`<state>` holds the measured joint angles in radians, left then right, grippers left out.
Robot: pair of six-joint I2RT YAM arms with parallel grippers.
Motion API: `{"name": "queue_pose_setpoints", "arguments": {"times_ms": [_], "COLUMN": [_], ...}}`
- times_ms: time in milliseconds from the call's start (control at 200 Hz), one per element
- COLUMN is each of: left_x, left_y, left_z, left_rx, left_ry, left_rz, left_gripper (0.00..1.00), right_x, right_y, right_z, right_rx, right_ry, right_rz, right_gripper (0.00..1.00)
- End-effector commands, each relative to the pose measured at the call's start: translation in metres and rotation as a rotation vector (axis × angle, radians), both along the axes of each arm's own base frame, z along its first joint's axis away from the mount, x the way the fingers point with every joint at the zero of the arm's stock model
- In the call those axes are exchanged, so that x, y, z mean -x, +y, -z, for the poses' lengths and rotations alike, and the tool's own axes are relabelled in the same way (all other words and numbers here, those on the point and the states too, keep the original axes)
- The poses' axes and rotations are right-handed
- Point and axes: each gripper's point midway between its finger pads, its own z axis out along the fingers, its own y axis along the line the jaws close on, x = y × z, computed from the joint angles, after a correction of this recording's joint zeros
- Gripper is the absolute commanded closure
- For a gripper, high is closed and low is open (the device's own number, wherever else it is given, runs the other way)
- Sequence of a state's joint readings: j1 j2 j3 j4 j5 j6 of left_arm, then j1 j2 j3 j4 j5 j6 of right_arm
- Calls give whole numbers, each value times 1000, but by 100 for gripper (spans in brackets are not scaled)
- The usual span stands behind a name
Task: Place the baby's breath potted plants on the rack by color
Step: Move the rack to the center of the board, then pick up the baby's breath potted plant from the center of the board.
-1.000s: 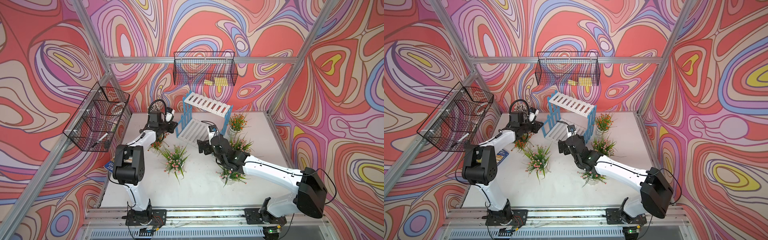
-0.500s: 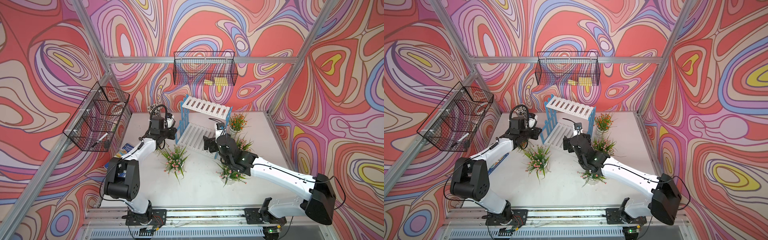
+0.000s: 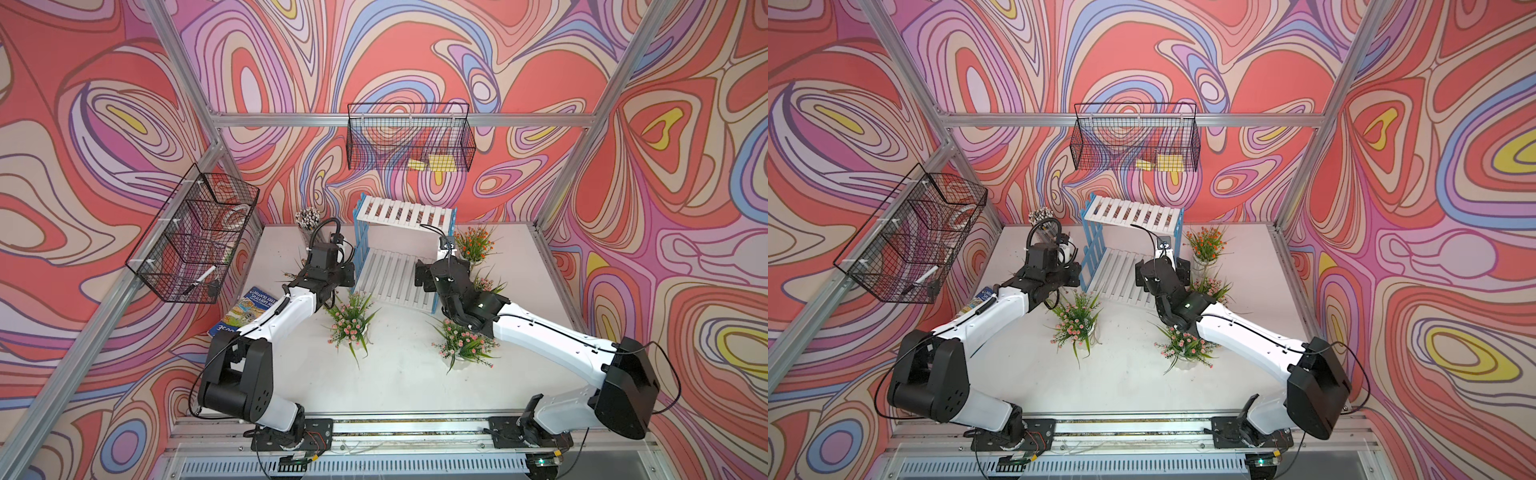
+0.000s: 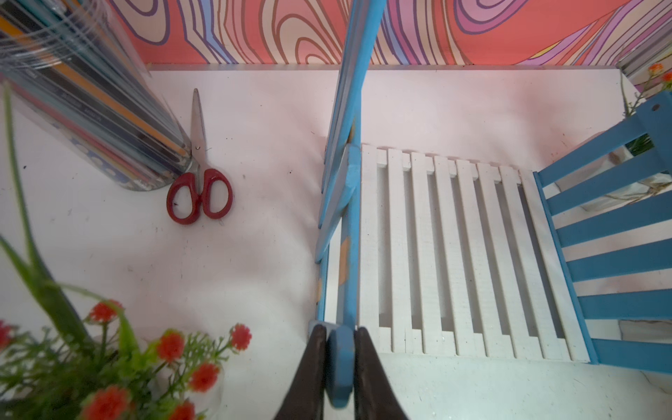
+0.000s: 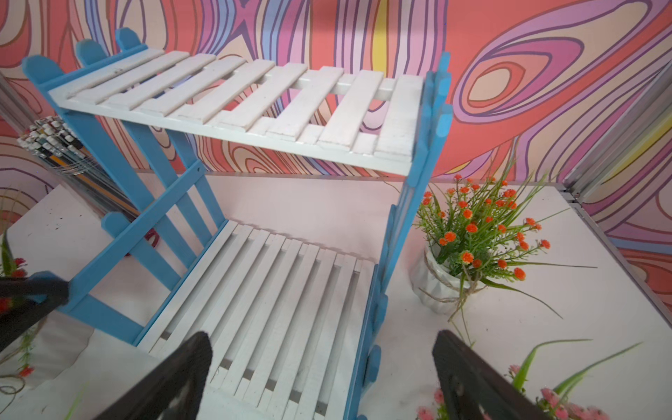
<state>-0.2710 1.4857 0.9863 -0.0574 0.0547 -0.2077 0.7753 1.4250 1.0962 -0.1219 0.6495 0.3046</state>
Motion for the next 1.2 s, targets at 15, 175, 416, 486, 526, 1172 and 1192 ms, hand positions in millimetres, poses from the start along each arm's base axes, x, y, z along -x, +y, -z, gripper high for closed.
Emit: {"name": "queue_pose_setpoints", "arguments": {"times_ms": [15,175,416,486,526,1172,1192], "left_x": [14,28,47,51,53,93,97], "left_y": [21,18,8,7,6,-116,-121], "left_z": [-4,-14,-22,-21,-19,-94,-94], "left_rx": [8,24,52,49,47,94,99], "left_ry": [10,1,-11,-13,-10,-70,-69], "left_rz": [-142,-145,-131,-132,-134,431,445], "left_gripper": [84,78,75,74,74,26,26], "right_x": [-6,-3,2,3,4,25,23], "right_y": [-1,-6,-10,-11,-11,-63,-68], "right_z": [-10,-12,-7,-6,-6,-41,-40], "right_rx": [-20,-20,-23,-24,-23,-244,-255], "right_ry": [-3,-1,15,17,19,113,120], "right_rz": [-17,-22,-26,-24,-27,-29,-23], "right_gripper": [2,2,2,2,2,2,2]}}
